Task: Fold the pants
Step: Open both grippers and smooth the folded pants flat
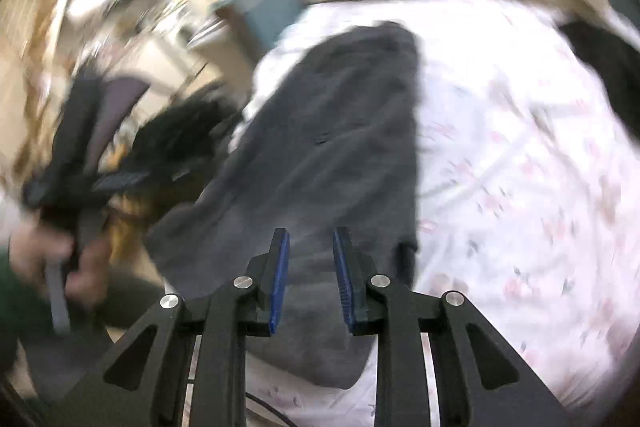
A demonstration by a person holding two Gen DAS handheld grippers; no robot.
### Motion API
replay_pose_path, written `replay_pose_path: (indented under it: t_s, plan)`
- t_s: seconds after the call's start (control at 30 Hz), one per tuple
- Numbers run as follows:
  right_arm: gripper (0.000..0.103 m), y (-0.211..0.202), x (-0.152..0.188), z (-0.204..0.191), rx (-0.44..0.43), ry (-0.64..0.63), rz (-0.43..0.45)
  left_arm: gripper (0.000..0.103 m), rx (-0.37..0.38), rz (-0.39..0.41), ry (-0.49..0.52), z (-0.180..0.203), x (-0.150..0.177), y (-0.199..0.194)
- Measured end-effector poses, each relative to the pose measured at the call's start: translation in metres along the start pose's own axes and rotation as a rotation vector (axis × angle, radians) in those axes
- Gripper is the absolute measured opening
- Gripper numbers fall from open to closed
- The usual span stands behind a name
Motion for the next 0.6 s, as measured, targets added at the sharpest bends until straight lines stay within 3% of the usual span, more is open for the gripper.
replay_pose_path:
  t_s: [0.1, 0.23, 0.3, 0.4, 0.5, 0.6]
  plan:
    - [0.025, 0.0, -0.006, 0.033, 0.014, 0.149, 0.026, 0.065, -0.003, -0.019, 0.079, 0.02, 0.01, 0.009]
    - [0.03, -0.003, -0.014, 0.05, 0.028, 0.247, 0.046, 0.065, -0.117, -0.117, 0.156, 0.021, 0.03, 0.046]
    - [0.045, -0.005, -0.015, 0.052, 0.027, 0.256, 0.049, 0.065, -0.141, -0.172, 0.037, -0.006, 0.039, 0.06]
    - [0.065, -0.006, -0.014, 0.051, 0.015, 0.257, 0.048, 0.063, -0.084, -0.192, -0.102, -0.034, 0.045, 0.065]
    - [0.066, -0.008, -0.013, 0.051, 0.014, 0.252, 0.05, 0.054, -0.095, -0.202, -0.108, -0.041, 0.05, 0.058]
    - [0.067, -0.013, -0.013, 0.054, 0.015, 0.256, 0.061, 0.054, -0.187, -0.19, -0.108, -0.045, 0.058, 0.04]
Point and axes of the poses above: each gripper's, at about its wrist camera, not at the fingertips, and y roughly the way its jaws point, z to its right, x to its underside, the point moved 1 cm from there along y, roughly the way its jaws point, and after that the axes turned 12 degrees about y, right-handed, at the moved point
